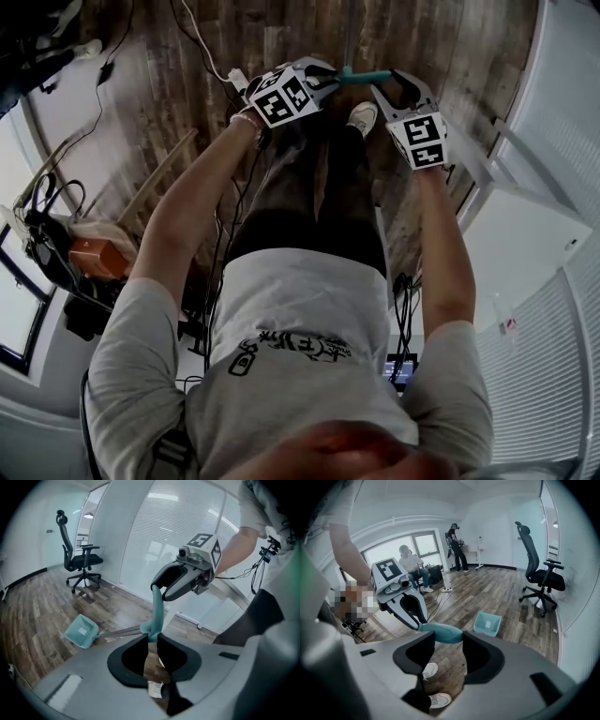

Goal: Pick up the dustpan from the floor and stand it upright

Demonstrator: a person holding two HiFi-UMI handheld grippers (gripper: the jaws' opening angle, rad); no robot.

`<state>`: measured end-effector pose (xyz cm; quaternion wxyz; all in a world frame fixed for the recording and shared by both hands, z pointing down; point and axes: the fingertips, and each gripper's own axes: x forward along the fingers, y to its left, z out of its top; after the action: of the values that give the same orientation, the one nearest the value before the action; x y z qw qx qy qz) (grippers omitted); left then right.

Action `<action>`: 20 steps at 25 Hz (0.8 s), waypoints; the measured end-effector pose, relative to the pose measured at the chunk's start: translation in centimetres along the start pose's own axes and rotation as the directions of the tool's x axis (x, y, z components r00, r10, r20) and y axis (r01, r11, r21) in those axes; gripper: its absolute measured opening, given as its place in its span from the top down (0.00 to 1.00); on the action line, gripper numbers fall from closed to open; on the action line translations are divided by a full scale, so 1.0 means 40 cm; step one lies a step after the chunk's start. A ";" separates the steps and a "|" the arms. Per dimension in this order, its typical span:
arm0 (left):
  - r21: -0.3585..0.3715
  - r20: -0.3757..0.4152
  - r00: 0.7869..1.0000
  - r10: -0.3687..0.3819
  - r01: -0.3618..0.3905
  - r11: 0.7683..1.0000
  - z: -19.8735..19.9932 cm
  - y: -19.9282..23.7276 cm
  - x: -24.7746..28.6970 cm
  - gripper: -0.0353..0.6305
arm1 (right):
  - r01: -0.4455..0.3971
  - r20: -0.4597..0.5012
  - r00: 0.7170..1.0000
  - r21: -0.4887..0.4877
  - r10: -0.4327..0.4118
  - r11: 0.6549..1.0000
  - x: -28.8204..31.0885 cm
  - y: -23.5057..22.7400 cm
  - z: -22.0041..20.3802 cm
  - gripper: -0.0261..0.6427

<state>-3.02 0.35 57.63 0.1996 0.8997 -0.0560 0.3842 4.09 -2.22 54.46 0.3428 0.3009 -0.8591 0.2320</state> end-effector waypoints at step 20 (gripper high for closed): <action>0.064 0.018 0.998 -0.062 0.060 0.996 0.181 -0.047 -0.137 0.88 | -0.008 0.053 0.999 0.088 0.004 0.996 -0.170 -0.012 0.149 0.71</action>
<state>-1.51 -1.12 48.59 0.1821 0.9107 -0.0183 0.3703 5.71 -3.76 45.68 0.3057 0.3192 -0.8577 0.2628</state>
